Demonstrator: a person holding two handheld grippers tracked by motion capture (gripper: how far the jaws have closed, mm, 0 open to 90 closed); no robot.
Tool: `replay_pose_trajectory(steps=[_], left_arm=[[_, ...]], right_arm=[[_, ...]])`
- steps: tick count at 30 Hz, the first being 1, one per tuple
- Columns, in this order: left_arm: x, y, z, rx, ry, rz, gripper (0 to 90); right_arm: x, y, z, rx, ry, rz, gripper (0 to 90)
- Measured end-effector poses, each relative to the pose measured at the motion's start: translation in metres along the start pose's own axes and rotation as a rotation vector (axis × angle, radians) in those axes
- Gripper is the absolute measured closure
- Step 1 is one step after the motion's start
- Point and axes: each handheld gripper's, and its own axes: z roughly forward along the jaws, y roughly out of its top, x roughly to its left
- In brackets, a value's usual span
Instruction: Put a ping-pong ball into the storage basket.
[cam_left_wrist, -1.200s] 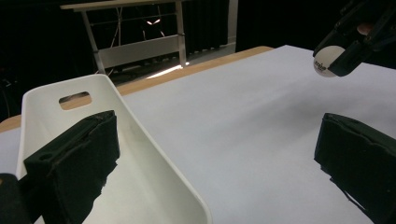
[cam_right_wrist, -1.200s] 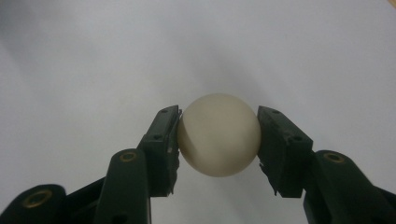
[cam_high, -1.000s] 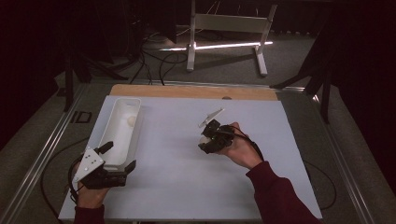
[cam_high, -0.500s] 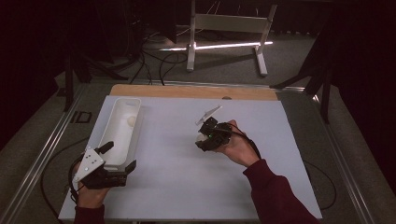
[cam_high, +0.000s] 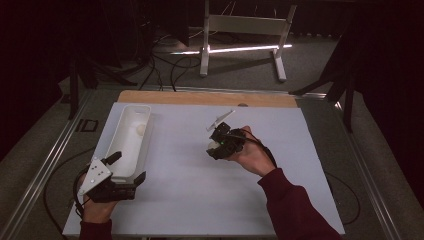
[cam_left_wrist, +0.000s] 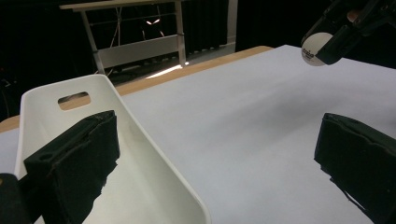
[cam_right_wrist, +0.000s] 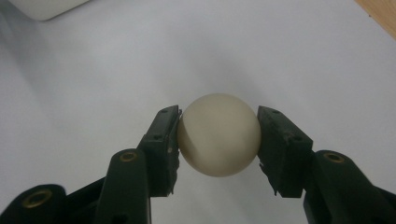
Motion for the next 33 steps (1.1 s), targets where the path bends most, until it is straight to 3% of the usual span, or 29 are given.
replay_pose_trajectory(steps=[33], left_arm=[[0.0,0.0,-0.001,-0.003,0.001,-0.001,0.7]], right_arm=[[0.007,0.022,-0.001,-0.035,0.013,0.006,50.5]])
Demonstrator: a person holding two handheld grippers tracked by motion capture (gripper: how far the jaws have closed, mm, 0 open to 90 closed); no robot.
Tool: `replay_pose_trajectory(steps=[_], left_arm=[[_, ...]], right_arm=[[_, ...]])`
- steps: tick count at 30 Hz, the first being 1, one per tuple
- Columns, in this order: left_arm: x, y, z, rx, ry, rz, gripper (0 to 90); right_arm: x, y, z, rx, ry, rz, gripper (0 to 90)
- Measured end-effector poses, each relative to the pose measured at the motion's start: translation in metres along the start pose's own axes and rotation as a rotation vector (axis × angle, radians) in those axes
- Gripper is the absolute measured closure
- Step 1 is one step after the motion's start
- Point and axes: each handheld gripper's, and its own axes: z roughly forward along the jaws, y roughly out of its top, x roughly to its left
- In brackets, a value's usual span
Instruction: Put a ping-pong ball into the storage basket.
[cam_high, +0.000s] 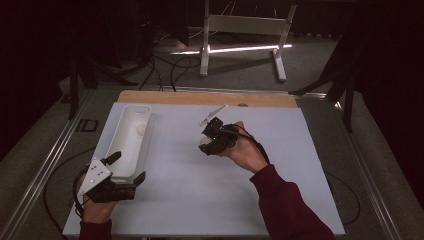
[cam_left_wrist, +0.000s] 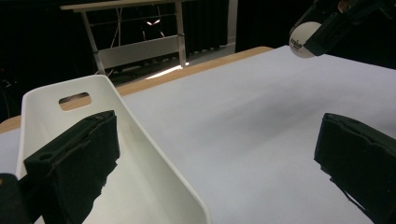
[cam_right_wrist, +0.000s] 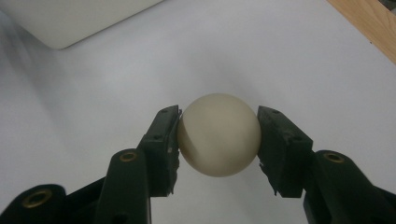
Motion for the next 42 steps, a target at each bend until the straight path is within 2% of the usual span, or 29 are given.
replay_pose_trajectory(steps=[14,42], left_arm=[[0.0,0.0,0.001,0.002,-0.003,0.002,0.7],[-0.001,0.0,0.001,0.003,-0.005,0.002,0.7]], right_arm=[[0.004,0.007,0.002,-0.009,0.003,-0.009,50.5],[0.008,0.018,0.006,-0.029,0.011,0.004,50.5]])
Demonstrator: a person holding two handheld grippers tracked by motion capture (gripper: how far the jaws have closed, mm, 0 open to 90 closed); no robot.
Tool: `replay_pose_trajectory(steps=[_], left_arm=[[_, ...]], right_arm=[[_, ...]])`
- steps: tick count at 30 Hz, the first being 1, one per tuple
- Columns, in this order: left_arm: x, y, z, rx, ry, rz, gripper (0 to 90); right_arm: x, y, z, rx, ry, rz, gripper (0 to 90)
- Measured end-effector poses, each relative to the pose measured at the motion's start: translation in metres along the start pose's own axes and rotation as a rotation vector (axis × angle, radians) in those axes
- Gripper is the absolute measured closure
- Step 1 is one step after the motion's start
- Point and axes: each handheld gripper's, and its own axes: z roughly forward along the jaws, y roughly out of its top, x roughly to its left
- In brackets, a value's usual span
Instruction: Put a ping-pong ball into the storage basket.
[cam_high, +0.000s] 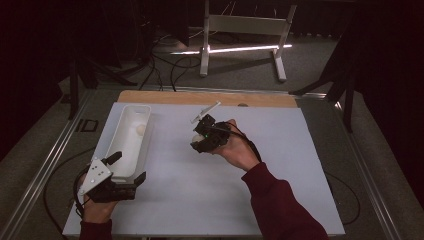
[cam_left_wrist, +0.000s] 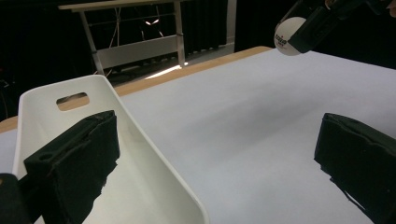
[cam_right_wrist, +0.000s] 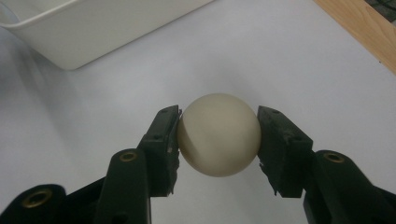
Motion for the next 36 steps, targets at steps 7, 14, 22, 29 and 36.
replay_pose_trajectory(steps=[7,14,22,29,36], left_arm=[[0.0,0.0,0.0,-0.001,0.0,-0.001,0.7],[0.0,0.0,0.0,-0.001,-0.001,0.0,0.7],[0.0,0.0,-0.001,-0.001,0.0,0.0,0.7],[0.0,0.0,-0.001,-0.003,0.0,0.001,0.7],[0.0,0.0,-0.001,-0.009,-0.002,-0.003,0.5]], right_arm=[[0.0,0.004,0.0,-0.014,0.001,-0.003,50.5],[0.001,0.008,0.001,-0.021,0.002,0.001,50.5],[0.002,0.013,0.001,-0.038,0.024,0.016,50.5],[0.004,0.018,0.001,-0.047,0.026,0.016,50.5],[0.006,0.023,0.002,-0.052,0.027,0.014,50.5]])
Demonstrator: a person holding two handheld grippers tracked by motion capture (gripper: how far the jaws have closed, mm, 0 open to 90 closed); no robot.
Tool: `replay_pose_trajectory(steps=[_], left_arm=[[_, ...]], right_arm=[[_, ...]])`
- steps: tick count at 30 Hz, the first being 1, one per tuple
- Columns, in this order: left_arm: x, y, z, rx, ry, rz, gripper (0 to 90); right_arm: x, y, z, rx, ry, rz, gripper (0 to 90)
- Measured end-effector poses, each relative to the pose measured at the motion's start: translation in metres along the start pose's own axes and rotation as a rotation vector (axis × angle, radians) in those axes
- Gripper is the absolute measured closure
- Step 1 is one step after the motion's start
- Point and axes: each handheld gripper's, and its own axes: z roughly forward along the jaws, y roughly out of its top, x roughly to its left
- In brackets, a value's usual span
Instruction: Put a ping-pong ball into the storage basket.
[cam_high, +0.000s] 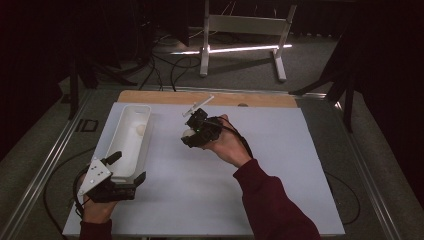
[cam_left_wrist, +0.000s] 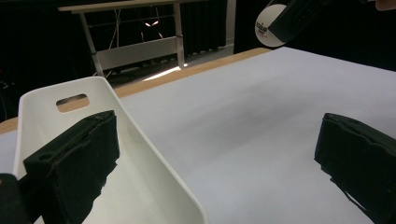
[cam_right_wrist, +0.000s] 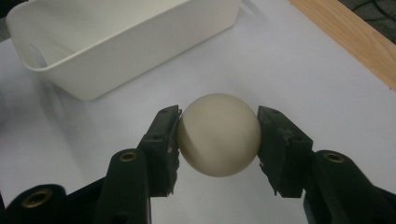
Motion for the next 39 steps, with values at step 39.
replay_pose_trajectory(steps=[39], left_arm=[[0.0,0.0,0.0,-0.005,0.005,-0.007,0.5]], right_arm=[[0.008,0.022,0.013,-0.008,0.013,-0.008,50.5]])
